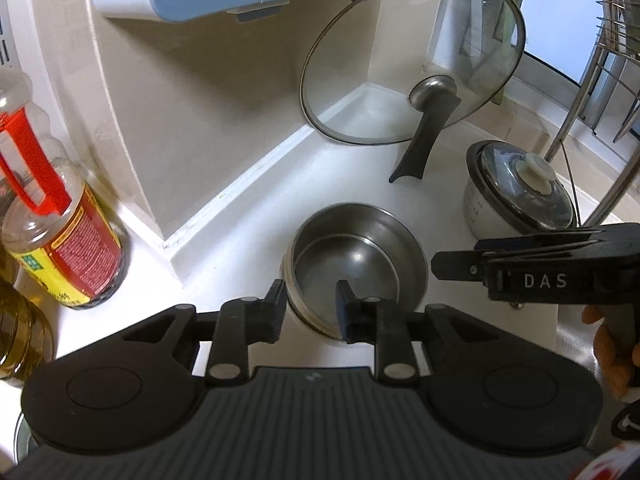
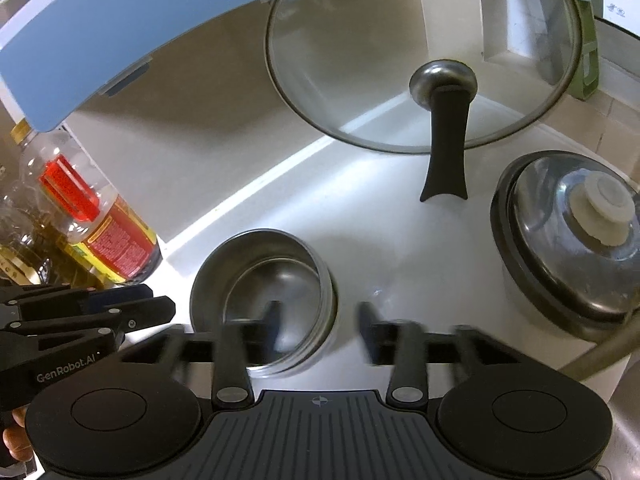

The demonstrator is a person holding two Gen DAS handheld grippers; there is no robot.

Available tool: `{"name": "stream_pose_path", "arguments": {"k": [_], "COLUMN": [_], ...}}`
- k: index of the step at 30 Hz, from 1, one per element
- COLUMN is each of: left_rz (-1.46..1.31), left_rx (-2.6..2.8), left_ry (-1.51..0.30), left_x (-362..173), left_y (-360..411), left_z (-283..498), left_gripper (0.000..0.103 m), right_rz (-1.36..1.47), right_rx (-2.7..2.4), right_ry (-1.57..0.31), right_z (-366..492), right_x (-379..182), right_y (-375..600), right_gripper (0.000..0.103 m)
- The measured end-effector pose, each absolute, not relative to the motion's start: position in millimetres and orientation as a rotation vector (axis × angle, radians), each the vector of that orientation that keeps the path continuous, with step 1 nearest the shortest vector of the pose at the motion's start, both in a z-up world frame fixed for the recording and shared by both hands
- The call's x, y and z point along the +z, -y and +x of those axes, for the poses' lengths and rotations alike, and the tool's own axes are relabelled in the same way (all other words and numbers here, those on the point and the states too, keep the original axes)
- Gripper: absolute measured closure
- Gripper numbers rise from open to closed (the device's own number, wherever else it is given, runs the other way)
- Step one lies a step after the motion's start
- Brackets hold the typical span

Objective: Organize plates and bowls
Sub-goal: 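Open the left gripper and lift it away from the steel pot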

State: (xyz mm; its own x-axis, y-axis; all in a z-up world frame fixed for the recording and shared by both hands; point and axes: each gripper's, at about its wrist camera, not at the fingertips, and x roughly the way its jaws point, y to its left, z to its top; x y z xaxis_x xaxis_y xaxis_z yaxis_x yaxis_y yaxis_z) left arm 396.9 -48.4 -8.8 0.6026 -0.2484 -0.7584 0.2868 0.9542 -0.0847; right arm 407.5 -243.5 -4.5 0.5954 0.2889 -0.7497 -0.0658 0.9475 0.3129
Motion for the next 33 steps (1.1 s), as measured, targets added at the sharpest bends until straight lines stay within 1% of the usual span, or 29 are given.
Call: {"name": "stream_pose_path", "arguments": {"k": [4, 16, 18, 20, 23, 25, 27, 28, 30, 32, 33], "left_rz": [0.038, 0.054, 0.075, 0.095, 0.102, 0.081, 0.072, 0.077, 0.095, 0.094, 0.095], "left_rx": [-0.304, -0.284, -0.279, -0.256, -0.239, -0.25, -0.248, -0.241, -0.234, -0.227, -0.222], "left_ry": [-0.872, -0.871, -0.855, -0.84, -0.852, -0.873, -0.879, -0.878, -0.876, -0.886, -0.889], "left_x": [-8, -16, -19, -23, -31, -35, -38, -39, -41, -44, -46], "left_y": [47, 41, 42, 42, 42, 40, 39, 40, 41, 40, 40], "left_z": [386, 345, 336, 328, 320, 316, 311, 309, 304, 301, 299], "left_gripper": [0.077, 0.064, 0.06, 0.053, 0.048, 0.047, 0.038, 0.031, 0.029, 0.02, 0.019], "right_rz": [0.276, 0.269, 0.265, 0.266, 0.267, 0.268, 0.267, 0.266, 0.263, 0.264, 0.266], "right_rx": [0.224, 0.232, 0.226, 0.222, 0.219, 0.211, 0.203, 0.2, 0.192, 0.193, 0.19], "right_ry": [-0.923, -0.949, -0.953, -0.962, -0.978, -0.985, -0.991, -0.995, -1.001, -1.013, -1.02], "right_z": [398, 366, 359, 353, 344, 340, 335, 334, 329, 325, 324], "right_x": [-5, -14, -17, -21, -28, -33, -37, -38, -42, -45, -47], "right_y": [240, 232, 231, 231, 230, 229, 229, 230, 231, 233, 234], "right_gripper": [0.048, 0.043, 0.042, 0.041, 0.041, 0.041, 0.041, 0.041, 0.041, 0.041, 0.041]}}
